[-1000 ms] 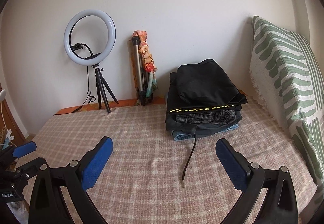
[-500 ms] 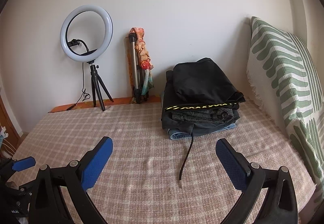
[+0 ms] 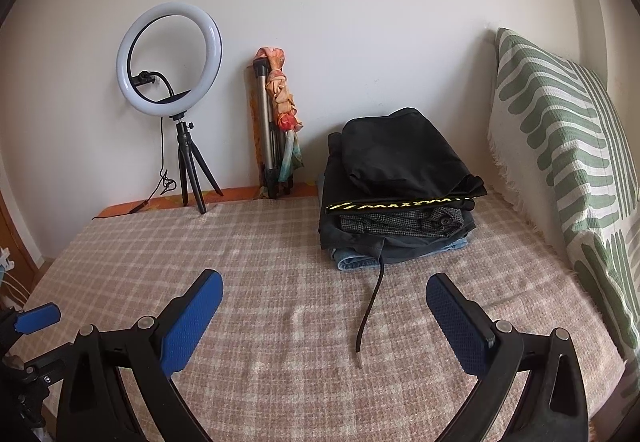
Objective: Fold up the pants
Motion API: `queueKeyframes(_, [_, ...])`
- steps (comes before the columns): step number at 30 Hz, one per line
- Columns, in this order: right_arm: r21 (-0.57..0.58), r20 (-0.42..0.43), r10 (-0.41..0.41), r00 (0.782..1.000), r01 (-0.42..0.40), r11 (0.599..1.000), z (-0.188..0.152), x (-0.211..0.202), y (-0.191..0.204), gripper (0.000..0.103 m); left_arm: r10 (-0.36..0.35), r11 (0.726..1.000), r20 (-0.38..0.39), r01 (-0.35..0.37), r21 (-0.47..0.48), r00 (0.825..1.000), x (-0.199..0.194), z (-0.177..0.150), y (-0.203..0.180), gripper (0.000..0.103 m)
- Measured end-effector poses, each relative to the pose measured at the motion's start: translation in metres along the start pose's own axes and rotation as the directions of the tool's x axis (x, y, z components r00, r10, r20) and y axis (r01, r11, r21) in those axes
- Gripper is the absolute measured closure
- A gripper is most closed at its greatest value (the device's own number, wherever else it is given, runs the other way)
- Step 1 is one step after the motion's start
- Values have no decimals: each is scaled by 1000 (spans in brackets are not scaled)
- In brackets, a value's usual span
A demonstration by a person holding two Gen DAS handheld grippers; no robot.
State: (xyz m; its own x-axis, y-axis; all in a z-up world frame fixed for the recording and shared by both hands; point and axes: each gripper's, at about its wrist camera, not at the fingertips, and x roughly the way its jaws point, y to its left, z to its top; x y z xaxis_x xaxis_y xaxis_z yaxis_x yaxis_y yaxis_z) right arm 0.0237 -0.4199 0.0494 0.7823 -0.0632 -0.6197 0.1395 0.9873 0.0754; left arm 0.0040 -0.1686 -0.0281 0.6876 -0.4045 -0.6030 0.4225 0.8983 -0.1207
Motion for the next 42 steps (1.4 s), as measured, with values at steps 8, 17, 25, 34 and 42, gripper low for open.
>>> queueKeyframes(8, [-12, 1, 0, 1000, 0, 1000, 0, 1, 2, 0, 5, 1000, 14, -5, -4, 1000, -4, 1, 2, 21])
queueKeyframes(17, [-12, -2, 2, 1000, -2, 1000, -1, 2, 2, 0, 5, 1000, 12, -5, 0, 1000, -4, 1, 2, 21])
queueKeyframes(25, [-12, 0, 0, 1000, 0, 1000, -1, 1, 2, 0, 7, 1000, 12, -7, 1, 1000, -4, 1, 1, 21])
queueKeyframes(34, [-13, -3, 4, 1000, -4, 1000, -2, 2, 2, 0, 18, 1000, 5, -18, -5, 1000, -2, 2, 3, 21])
queueKeyframes(42, [-21, -5, 9, 1000, -9, 1000, -3, 3, 4, 0, 38, 999, 16, -38, 4, 999, -3, 0, 1, 21])
